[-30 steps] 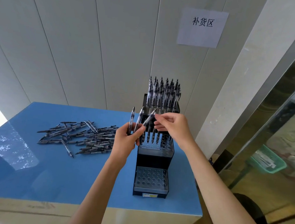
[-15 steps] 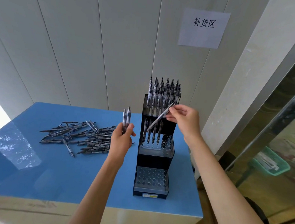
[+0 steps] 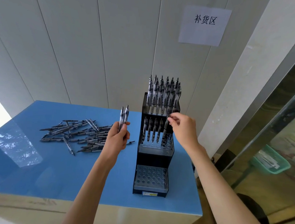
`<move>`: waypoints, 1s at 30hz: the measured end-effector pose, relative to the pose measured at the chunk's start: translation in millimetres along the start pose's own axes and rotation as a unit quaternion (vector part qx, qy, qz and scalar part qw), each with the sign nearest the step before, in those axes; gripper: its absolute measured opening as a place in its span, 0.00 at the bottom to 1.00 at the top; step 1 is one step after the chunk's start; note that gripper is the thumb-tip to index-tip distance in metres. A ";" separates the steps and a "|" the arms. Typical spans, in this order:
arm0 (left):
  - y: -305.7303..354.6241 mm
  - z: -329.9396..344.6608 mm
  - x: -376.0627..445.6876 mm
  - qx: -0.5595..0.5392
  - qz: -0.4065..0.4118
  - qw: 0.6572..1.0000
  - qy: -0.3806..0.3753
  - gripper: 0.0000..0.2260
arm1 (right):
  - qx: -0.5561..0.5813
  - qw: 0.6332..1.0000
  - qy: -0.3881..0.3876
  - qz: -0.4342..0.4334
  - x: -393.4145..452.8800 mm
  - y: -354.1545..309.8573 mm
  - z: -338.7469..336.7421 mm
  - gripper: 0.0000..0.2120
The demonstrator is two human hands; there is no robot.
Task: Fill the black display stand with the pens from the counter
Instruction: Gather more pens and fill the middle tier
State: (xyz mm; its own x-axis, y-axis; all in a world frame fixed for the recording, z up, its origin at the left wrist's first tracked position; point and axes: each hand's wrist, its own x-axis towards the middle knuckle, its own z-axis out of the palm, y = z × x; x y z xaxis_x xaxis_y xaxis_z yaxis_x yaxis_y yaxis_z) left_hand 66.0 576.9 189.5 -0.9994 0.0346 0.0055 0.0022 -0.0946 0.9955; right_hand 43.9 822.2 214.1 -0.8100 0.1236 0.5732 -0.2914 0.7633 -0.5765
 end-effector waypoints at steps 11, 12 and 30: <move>-5.8 13.0 -6.2 0.019 0.000 1.000 -0.011 0.09 | -0.019 0.997 -0.044 0.056 -13.1 20.7 16.7 0.06; -6.6 15.2 -7.3 0.016 -0.003 1.000 -0.010 0.08 | -0.022 0.997 -0.049 0.058 -11.9 21.8 15.6 0.06; 1.8 51.7 -3.0 0.016 0.029 0.998 -0.052 0.07 | 0.368 0.894 -0.162 0.199 3.9 -24.5 -14.6 0.08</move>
State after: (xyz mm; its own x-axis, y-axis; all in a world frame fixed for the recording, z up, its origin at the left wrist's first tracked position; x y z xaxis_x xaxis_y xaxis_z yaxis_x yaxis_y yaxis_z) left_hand 70.8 628.1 196.2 -0.9885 0.1334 0.0709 0.0622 -0.0683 0.9957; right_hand 55.2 813.2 239.0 -0.9942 0.0116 0.1066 -0.1057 0.0612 -0.9925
